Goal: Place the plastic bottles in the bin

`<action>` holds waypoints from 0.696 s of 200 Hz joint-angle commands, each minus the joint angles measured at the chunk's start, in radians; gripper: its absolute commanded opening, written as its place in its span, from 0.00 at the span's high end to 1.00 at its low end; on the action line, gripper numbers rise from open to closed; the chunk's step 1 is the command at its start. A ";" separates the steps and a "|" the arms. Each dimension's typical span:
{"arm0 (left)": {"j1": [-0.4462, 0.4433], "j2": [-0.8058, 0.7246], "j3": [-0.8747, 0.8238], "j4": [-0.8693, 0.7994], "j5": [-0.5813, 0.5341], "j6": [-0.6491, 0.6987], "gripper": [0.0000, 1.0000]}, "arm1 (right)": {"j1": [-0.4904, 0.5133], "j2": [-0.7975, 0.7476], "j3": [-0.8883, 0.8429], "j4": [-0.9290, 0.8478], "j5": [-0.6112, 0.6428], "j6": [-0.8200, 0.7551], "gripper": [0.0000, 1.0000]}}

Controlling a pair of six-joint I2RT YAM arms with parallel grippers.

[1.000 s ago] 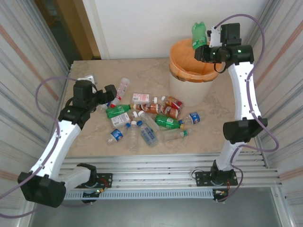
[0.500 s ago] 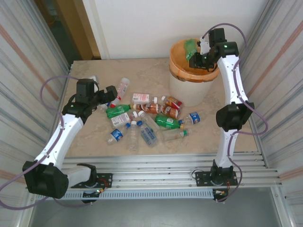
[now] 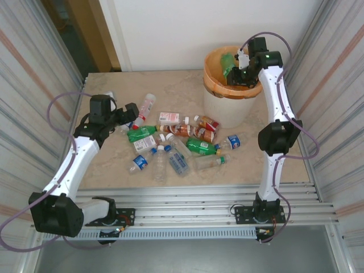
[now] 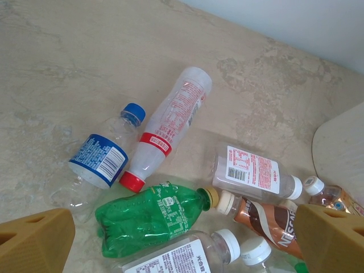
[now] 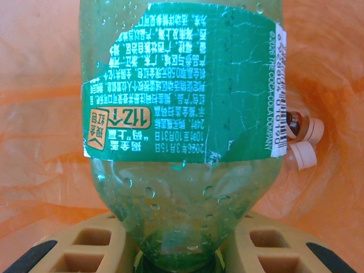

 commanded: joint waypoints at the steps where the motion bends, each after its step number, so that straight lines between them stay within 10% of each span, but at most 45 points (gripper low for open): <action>1: 0.009 0.016 0.019 0.007 0.002 0.026 0.01 | 0.003 0.022 0.024 -0.020 0.013 -0.032 0.74; 56: 0.014 0.083 0.055 -0.031 -0.048 0.099 0.01 | 0.006 0.008 0.025 0.001 0.031 -0.033 0.35; 139: 0.064 0.381 0.300 -0.241 -0.032 0.371 0.02 | 0.006 -0.127 0.027 0.043 0.088 -0.017 0.16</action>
